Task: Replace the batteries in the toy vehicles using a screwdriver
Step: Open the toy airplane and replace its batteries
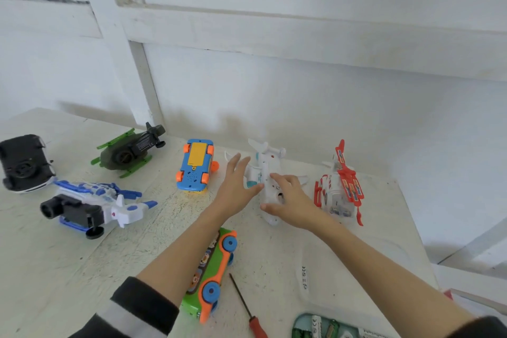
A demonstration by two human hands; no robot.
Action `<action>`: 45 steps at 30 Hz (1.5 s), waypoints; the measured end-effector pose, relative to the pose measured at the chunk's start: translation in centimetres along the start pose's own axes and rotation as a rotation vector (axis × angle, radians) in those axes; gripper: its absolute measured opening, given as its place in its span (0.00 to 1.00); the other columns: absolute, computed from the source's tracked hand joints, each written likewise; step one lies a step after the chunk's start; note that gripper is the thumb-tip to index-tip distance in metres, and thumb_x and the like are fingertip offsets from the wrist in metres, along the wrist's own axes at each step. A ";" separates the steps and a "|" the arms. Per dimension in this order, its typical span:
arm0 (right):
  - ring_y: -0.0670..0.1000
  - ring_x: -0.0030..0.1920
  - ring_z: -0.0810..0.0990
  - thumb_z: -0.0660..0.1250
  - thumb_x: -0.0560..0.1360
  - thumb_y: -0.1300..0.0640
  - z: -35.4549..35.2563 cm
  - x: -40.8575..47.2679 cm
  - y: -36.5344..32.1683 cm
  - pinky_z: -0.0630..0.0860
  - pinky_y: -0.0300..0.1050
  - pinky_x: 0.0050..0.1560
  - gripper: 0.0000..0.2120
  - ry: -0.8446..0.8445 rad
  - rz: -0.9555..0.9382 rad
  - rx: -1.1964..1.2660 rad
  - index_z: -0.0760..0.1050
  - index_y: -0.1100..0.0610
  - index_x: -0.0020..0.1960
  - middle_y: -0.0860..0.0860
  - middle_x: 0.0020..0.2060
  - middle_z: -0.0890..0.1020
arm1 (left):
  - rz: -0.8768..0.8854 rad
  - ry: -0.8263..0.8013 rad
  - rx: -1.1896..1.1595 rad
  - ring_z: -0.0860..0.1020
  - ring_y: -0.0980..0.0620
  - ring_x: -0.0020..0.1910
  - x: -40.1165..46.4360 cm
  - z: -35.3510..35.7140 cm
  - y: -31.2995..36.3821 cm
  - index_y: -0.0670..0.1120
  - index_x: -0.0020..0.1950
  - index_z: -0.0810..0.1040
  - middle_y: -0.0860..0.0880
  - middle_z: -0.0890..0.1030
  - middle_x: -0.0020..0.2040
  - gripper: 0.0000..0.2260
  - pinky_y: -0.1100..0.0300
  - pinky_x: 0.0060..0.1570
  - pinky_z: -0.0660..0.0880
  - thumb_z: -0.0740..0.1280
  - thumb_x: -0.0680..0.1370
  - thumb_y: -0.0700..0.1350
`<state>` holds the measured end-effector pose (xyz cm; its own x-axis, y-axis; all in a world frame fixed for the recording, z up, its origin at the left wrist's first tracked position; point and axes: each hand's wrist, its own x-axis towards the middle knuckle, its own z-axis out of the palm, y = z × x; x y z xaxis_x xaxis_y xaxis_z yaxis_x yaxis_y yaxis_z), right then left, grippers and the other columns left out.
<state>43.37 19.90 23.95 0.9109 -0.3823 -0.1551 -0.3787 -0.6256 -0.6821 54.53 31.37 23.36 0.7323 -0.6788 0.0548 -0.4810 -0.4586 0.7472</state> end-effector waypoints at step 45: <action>0.48 0.41 0.79 0.55 0.81 0.61 -8.9 -5.1 -7.3 0.77 0.41 0.33 0.11 0.490 -0.329 1.069 0.71 0.48 0.57 0.52 0.49 0.77 | 0.458 0.505 -0.580 0.64 0.76 0.61 -4.2 -2.7 11.8 0.57 0.64 0.65 0.48 0.59 0.70 0.18 0.76 0.54 0.68 0.60 0.81 0.37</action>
<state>39.99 20.39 36.05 0.6922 -0.6717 0.2640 0.3943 0.0456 -0.9179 47.07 30.39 33.78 0.7192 -0.3277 0.6127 -0.5590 0.2508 0.7903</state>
